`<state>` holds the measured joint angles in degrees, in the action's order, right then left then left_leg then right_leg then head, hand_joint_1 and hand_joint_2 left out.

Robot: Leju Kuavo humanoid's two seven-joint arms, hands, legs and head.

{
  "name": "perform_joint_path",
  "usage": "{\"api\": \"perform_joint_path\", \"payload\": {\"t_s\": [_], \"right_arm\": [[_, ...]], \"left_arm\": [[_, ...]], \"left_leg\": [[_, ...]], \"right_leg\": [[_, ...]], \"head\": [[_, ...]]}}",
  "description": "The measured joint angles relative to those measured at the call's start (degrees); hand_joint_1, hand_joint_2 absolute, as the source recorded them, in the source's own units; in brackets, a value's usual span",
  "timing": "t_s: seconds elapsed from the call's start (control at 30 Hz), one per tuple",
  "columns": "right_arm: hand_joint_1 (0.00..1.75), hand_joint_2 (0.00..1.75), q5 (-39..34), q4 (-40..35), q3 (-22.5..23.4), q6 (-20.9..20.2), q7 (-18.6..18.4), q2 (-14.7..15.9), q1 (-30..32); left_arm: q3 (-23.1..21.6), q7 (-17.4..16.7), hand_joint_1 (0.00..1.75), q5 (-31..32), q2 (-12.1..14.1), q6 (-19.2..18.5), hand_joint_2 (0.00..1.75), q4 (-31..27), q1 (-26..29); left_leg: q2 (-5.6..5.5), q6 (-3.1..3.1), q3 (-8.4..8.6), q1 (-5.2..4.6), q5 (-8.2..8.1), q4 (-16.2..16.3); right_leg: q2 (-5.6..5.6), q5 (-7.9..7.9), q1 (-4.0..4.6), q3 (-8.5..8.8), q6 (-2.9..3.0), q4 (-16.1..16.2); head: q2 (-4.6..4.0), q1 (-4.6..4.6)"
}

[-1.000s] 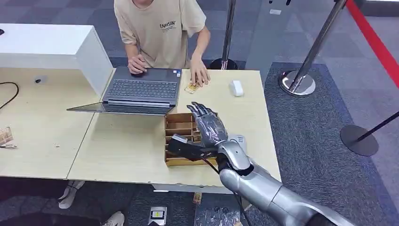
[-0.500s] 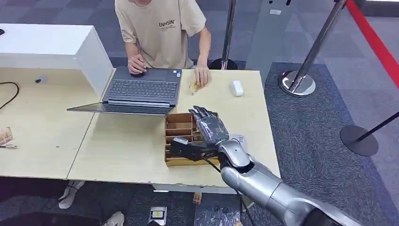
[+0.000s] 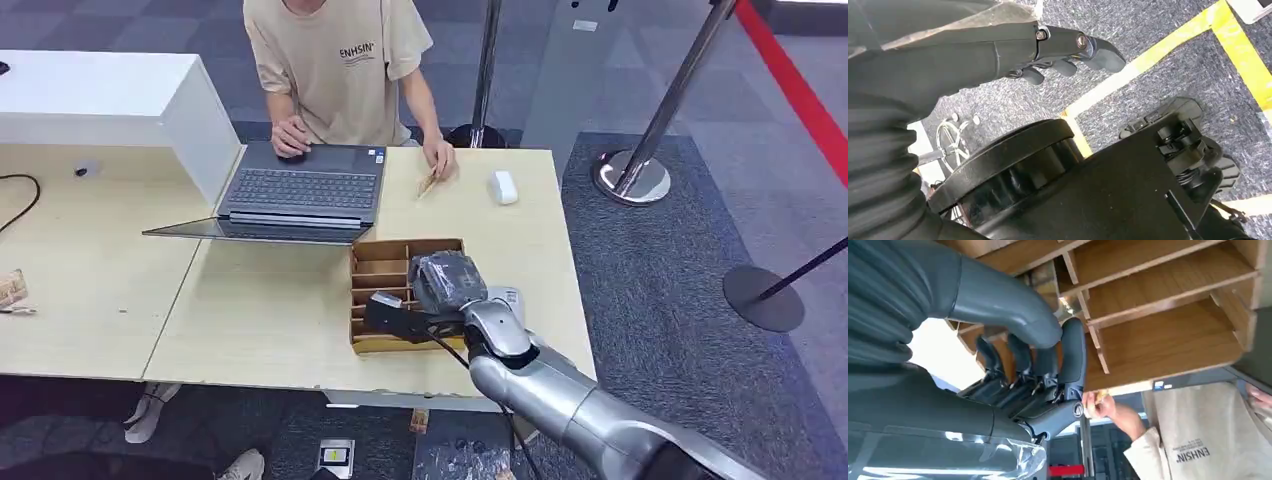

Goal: Pass the card to the sensor for recognition and then transmit it.

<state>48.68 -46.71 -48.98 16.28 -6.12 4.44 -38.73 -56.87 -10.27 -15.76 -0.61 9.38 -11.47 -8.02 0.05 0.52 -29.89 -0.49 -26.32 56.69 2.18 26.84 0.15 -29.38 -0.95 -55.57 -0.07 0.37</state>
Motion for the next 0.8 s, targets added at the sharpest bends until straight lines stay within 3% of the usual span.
{"api": "perform_joint_path", "payload": {"t_s": [0.67,0.7,0.73,0.8], "right_arm": [[1.75,1.75,-0.6,-0.1,0.1,1.3,0.7,0.6,0.5],[1.68,1.75,-0.7,-0.4,0.2,1.5,0.8,0.9,0.7],[1.50,1.75,-0.8,-0.6,0.4,1.7,1.1,1.2,0.8],[1.40,1.75,-0.9,-0.9,0.5,2.0,1.3,1.5,1.0]], "left_arm": [[0.0,0.3,0.00,-0.2,-0.1,0.6,1.75,0.0,0.2],[0.0,0.3,0.00,-0.2,-0.1,0.6,1.75,0.0,0.2],[0.0,0.2,0.00,-0.1,-0.2,0.6,1.75,0.0,0.3],[0.0,0.2,0.00,-0.1,-0.2,0.6,1.75,0.0,0.3]], "left_leg": [[0.01,0.00,0.06,0.00,0.00,0.0],[0.01,0.00,0.06,0.00,0.00,0.0],[0.01,0.00,0.06,0.00,0.00,0.0],[0.01,0.00,0.06,0.00,0.00,0.0]], "right_leg": [[0.00,0.00,0.00,0.03,0.00,0.0],[0.00,0.00,0.00,0.03,0.00,0.0],[0.00,0.00,0.00,0.03,0.00,0.0],[-0.01,-0.01,0.00,0.04,0.00,0.0]], "head": [[0.00,-0.02],[0.00,0.00],[0.00,0.00],[0.00,0.00]]}}
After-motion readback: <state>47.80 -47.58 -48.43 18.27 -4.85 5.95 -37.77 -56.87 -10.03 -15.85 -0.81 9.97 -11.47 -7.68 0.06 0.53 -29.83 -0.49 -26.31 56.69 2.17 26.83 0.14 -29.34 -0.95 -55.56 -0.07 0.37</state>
